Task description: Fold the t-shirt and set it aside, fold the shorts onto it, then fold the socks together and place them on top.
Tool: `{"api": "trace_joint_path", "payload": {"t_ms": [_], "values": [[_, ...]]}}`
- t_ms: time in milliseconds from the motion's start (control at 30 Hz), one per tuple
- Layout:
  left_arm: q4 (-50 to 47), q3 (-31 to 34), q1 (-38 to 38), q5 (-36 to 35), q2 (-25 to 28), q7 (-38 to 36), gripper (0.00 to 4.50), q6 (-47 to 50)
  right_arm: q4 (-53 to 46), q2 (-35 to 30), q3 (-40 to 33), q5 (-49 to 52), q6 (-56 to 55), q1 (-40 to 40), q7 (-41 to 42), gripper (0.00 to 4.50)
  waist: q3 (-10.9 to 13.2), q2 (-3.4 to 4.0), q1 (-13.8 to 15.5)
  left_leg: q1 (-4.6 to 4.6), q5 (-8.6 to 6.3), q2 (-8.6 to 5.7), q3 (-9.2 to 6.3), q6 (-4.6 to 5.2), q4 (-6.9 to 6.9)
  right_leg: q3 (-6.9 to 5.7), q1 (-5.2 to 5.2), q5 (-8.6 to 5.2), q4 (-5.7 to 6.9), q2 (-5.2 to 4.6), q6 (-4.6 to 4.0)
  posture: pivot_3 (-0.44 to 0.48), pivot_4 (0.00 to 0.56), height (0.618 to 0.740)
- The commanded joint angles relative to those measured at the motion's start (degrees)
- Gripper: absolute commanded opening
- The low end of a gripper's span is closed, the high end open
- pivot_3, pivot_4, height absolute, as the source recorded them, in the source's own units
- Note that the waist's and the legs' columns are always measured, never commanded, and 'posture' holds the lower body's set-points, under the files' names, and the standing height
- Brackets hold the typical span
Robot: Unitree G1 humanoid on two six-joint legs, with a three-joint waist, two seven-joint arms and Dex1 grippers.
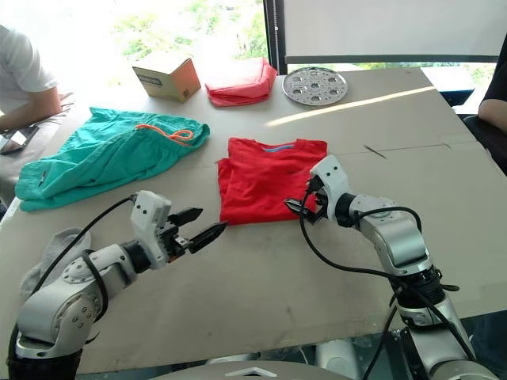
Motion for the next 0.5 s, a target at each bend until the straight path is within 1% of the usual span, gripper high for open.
{"api": "trace_joint_path", "payload": {"t_ms": [33, 133, 200, 300, 367, 433, 500], "values": [[3.2, -0.4, -4.9, -0.1, -4.3, 5.8, 4.49, 2.4, 1.1, 1.5, -2.1, -0.7, 1.8, -2.6, -4.1, 4.48, 0.0, -0.09, 0.0, -0.01, 0.00, 0.00, 0.02, 0.00, 0.02, 0.00, 0.00, 0.01, 0.00, 0.00, 0.01, 0.000, 0.150, 0.740], [6.2, 0.7, -9.4, -2.5, -8.4, 9.4, 4.49, 6.0, 1.1, 2.4, -2.7, 0.1, 4.6, -3.0, -5.6, 4.48, -0.1, -0.14, 0.1, -0.02, -0.01, 0.05, 0.03, 0.02, 0.02, 0.05, -0.03, 0.01, 0.00, 0.01, 0.01, 0.000, 0.150, 0.740], [7.9, 1.3, -11.3, -3.6, -9.9, 10.5, 4.49, 8.1, 0.5, 2.3, -2.7, 0.7, 5.7, -2.5, -5.4, 4.48, -0.1, -0.19, 0.0, -0.12, -0.01, 0.08, -0.02, 0.01, 0.07, 0.01, -0.10, 0.01, 0.01, 0.02, 0.01, 0.000, 0.150, 0.740], [10.3, 2.5, -12.9, -4.2, -11.2, 12.2, 4.49, 9.7, -0.2, 2.2, -3.0, 1.3, 6.7, -2.0, -5.3, 4.48, -0.1, -0.20, -0.2, -0.11, -0.01, 0.08, 0.02, 0.02, 0.07, 0.04, -0.11, 0.01, 0.03, 0.03, 0.01, 0.000, 0.150, 0.740], [12.0, 4.1, -14.0, -6.7, -12.5, 12.7, 4.49, 12.1, -0.9, 2.0, -3.9, 2.7, 9.0, -1.6, -4.9, 4.48, -0.1, -0.20, -0.2, -0.10, -0.01, 0.08, 0.06, 0.02, 0.07, 0.03, -0.12, 0.01, 0.04, 0.05, 0.01, 0.000, 0.150, 0.740], [13.5, 4.7, -14.6, -7.3, -12.7, 12.9, 4.49, 13.4, -2.1, 1.5, -4.2, 4.0, 11.4, -1.1, -4.2, 4.48, -0.1, -0.23, -0.2, -0.10, -0.01, 0.08, 0.09, 0.02, 0.08, 0.03, -0.12, 0.01, 0.04, 0.05, 0.01, 0.000, 0.150, 0.740], [14.9, 6.8, -15.6, -9.4, -13.7, 13.6, 4.49, 15.1, -2.8, 1.7, -4.4, 5.0, 13.1, -1.0, -4.3, 4.48, -0.1, -0.23, -0.1, -0.10, -0.01, 0.08, 0.08, 0.02, 0.08, 0.03, -0.12, 0.01, 0.03, 0.04, 0.01, 0.000, 0.150, 0.740]]}}
